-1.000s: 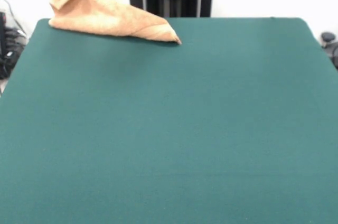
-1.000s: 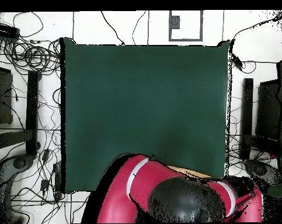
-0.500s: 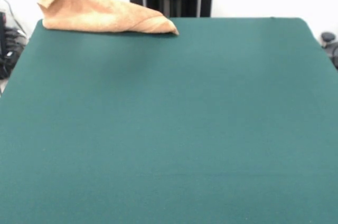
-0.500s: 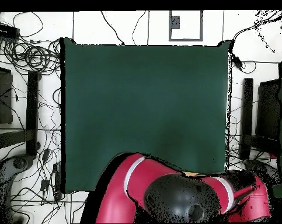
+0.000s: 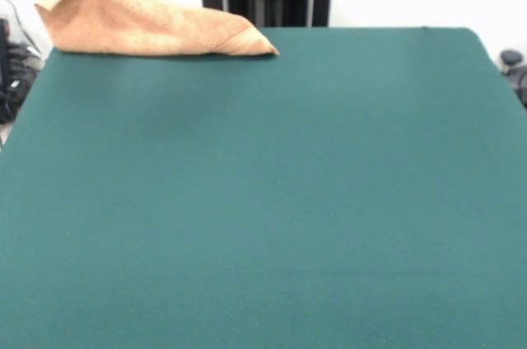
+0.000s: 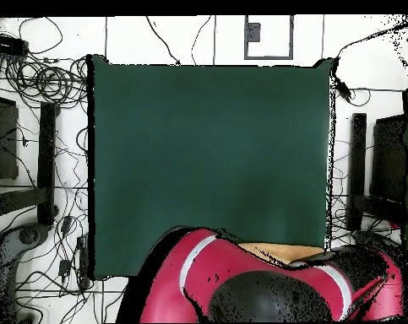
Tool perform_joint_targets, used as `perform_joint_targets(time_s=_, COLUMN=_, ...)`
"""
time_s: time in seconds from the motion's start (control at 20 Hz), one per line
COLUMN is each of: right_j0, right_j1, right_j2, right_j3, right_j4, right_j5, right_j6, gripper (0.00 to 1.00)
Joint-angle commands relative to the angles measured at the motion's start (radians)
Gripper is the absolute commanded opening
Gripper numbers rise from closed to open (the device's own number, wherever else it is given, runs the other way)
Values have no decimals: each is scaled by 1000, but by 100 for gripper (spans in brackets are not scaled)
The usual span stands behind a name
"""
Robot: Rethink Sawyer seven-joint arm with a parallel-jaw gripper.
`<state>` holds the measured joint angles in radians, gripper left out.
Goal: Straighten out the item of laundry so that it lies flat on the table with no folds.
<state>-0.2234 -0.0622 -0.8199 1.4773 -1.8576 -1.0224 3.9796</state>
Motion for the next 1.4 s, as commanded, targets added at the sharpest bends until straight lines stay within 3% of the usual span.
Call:
perform_joint_targets(time_s=0.05, right_j0=98, right_j1=19, right_j2=19, right_j3=-68, right_j4=19, right_j5=5, right_j6=250, gripper=0)
perform_joint_targets(time_s=0.35, right_j0=141, right_j1=27, right_j2=-18, right_j3=-38, right_j4=4, right_j5=-50, right_j6=297, gripper=0)
perform_joint_targets(time_s=0.85, right_j0=112, right_j1=64, right_j2=-23, right_j3=-123, right_j4=8, right_j5=-66, right_j6=348, gripper=0)
perform_joint_targets(time_s=1.2, right_j0=61, right_j1=-23, right_j2=37, right_j3=-140, right_j4=129, right_j5=70, right_j6=134, gripper=0)
perform_joint_targets(time_s=1.4, right_j0=43, right_j1=-31, right_j2=52, right_j3=-155, right_j4=164, right_j5=88, right_j6=97, gripper=0)
